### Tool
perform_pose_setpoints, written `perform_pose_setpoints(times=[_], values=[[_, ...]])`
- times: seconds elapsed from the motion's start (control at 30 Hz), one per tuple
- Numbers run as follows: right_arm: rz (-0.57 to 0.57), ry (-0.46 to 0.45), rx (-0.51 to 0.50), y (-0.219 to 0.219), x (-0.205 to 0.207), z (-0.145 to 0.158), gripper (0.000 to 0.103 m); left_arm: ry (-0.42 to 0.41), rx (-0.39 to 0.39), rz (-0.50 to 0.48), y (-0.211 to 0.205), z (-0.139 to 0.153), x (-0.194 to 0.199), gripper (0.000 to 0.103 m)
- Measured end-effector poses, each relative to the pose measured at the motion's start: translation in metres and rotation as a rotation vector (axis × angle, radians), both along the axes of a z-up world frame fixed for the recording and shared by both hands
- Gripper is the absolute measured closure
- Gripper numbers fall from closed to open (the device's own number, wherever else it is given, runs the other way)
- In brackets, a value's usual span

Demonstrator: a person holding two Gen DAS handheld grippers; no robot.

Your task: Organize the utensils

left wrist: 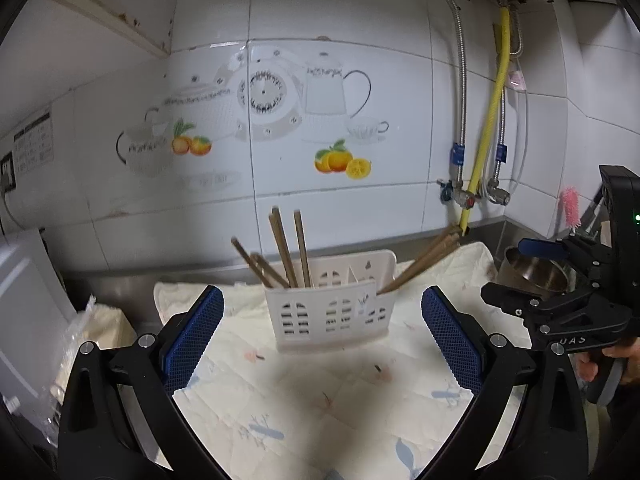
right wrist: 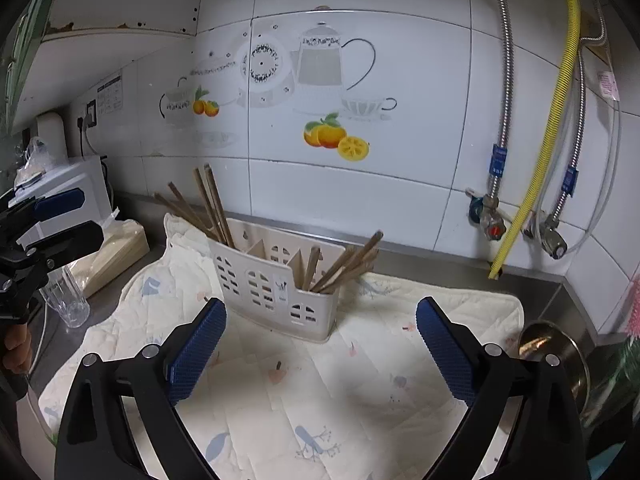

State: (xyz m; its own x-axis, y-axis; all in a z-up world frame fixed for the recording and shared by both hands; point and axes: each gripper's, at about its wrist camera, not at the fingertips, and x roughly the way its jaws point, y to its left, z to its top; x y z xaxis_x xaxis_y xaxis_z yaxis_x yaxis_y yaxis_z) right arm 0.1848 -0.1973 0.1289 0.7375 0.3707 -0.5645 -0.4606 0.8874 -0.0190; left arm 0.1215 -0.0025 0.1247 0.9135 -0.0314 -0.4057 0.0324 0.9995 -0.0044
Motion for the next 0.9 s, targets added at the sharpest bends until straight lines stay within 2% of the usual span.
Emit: perform_pose_setpoints(times=[0.13, 0.5, 0.73, 0.9], values=[[-0.001, 0.019, 0.017, -0.001, -0.008, -0.009, 0.010, 0.029, -0.029, 0.006, 0.005, -0.012, -0.008, 0.005], [-0.011, 0.027, 0.019, 0.001, -0.030, -0.027, 0.008, 0.077, -0.041, 0.062, 0.016, -0.039, -0.020, 0.005], [-0.019, 0.038, 0.024, 0.002, -0.040, -0.037, 0.007, 0.081, 0.004, 0.074, 0.013, -0.050, -0.031, 0.005], [-0.037, 0.041, 0.027, 0.003, -0.047, -0.043, 0.007, 0.101, -0.015, 0.071, 0.014, -0.060, -0.035, 0.005]])
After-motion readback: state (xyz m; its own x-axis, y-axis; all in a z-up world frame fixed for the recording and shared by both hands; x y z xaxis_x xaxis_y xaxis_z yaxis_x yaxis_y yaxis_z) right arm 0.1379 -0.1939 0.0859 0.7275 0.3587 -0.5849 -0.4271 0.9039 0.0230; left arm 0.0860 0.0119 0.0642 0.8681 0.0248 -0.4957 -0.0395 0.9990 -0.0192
